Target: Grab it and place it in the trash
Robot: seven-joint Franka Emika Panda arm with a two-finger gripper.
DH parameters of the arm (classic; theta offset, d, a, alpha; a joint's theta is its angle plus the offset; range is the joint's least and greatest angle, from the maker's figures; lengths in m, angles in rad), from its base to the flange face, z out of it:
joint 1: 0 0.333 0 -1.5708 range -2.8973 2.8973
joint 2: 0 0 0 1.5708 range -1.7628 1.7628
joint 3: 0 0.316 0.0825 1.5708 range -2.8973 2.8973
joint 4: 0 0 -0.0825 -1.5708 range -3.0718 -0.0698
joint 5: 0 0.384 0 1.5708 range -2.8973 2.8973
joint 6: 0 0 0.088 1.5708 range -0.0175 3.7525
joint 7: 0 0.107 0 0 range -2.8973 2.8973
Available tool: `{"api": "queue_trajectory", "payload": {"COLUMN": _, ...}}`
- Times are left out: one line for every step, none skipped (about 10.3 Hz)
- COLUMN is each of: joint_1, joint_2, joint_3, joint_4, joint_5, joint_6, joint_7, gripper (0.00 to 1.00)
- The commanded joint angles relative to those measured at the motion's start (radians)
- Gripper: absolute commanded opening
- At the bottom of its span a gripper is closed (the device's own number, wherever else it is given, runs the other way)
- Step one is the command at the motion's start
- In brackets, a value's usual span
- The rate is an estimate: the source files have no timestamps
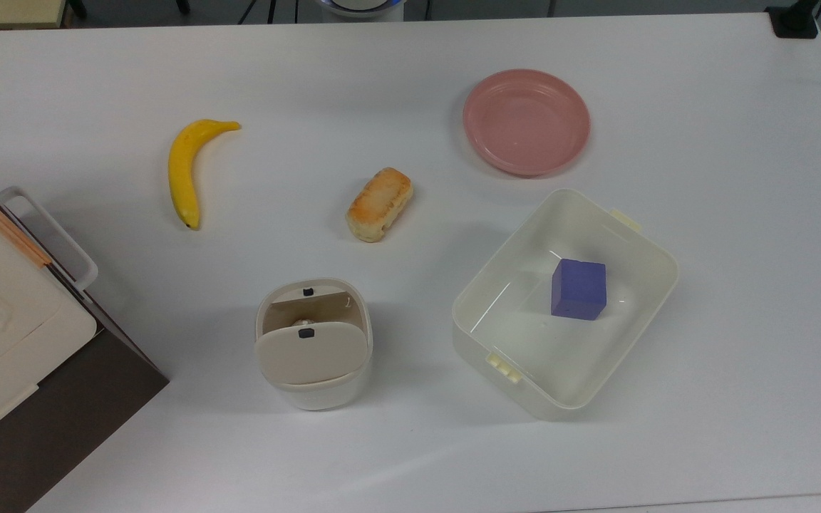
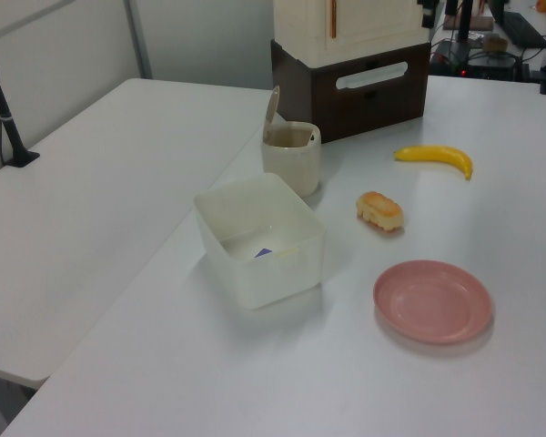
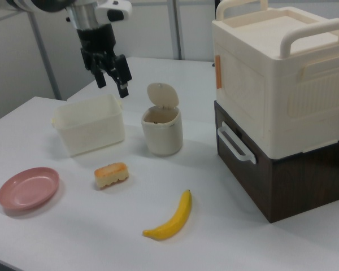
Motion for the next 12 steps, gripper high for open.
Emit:
{"api": "queue_trajectory", "payload": {"joint_1": 0.01, "joint_2": -0.037, "joint_3": -0.006, "joint_4": -0.138, "joint_5": 0.023, "joint_6": 0.158, "joint_7": -0.011, "gripper": 1.0}}
{"api": "queue_trajectory", "payload": {"joint_1": 0.01, "joint_2": -0.035, "joint_3": -0.005, "joint_4": -0.144, "joint_5": 0.023, "joint_6": 0.161, "joint_7": -0.02, "gripper": 1.0}}
{"api": "queue_trajectory", "payload": {"joint_1": 0.01, "joint_2": -0.034, "joint_3": -0.006, "joint_4": -0.144, "joint_5": 0.023, "joint_6": 0.16, "joint_7": -0.032, "gripper": 1.0}}
{"api": "queue_trajectory", "payload": {"joint_1": 0.01, "joint_2": -0.034, "joint_3": -0.005, "joint_4": -0.14, "joint_5": 0.023, "joint_6": 0.16, "joint_7": -0.035, "gripper": 1.0}}
{"api": "queue_trajectory", "payload": {"joint_1": 0.009, "joint_2": -0.034, "joint_3": -0.006, "joint_4": -0.14, "joint_5": 0.023, "joint_6": 0.151, "joint_7": -0.07, "gripper": 1.0}}
{"api": "queue_trajectory", "payload": {"joint_1": 0.009, "joint_2": -0.032, "joint_3": -0.005, "joint_4": -0.138, "joint_5": 0.023, "joint_6": 0.138, "joint_7": -0.16, "gripper": 1.0}}
{"api": "queue_trajectory", "payload": {"joint_1": 0.007, "joint_2": -0.032, "joint_3": -0.005, "joint_4": -0.137, "joint_5": 0.023, "joint_6": 0.118, "joint_7": -0.21, "gripper": 1.0}}
{"api": "queue_trajectory", "payload": {"joint_1": 0.007, "joint_2": -0.032, "joint_3": -0.006, "joint_4": -0.135, "joint_5": 0.025, "joint_6": 0.118, "joint_7": -0.207, "gripper": 1.0}}
{"api": "queue_trajectory", "payload": {"joint_1": 0.007, "joint_2": -0.032, "joint_3": -0.006, "joint_4": -0.134, "joint_5": 0.035, "joint_6": 0.118, "joint_7": -0.202, "gripper": 1.0}}
{"api": "queue_trajectory", "payload": {"joint_1": 0.009, "joint_2": -0.03, "joint_3": -0.006, "joint_4": -0.134, "joint_5": 0.039, "joint_6": 0.115, "joint_7": -0.202, "gripper": 1.0}}
{"api": "queue_trajectory", "payload": {"joint_1": 0.01, "joint_2": -0.029, "joint_3": -0.005, "joint_4": -0.131, "joint_5": 0.036, "joint_6": 0.114, "joint_7": -0.201, "gripper": 1.0}}
{"api": "queue_trajectory", "payload": {"joint_1": 0.007, "joint_2": -0.027, "joint_3": -0.005, "joint_4": -0.118, "joint_5": 0.052, "joint_6": 0.108, "joint_7": -0.177, "gripper": 1.0}}
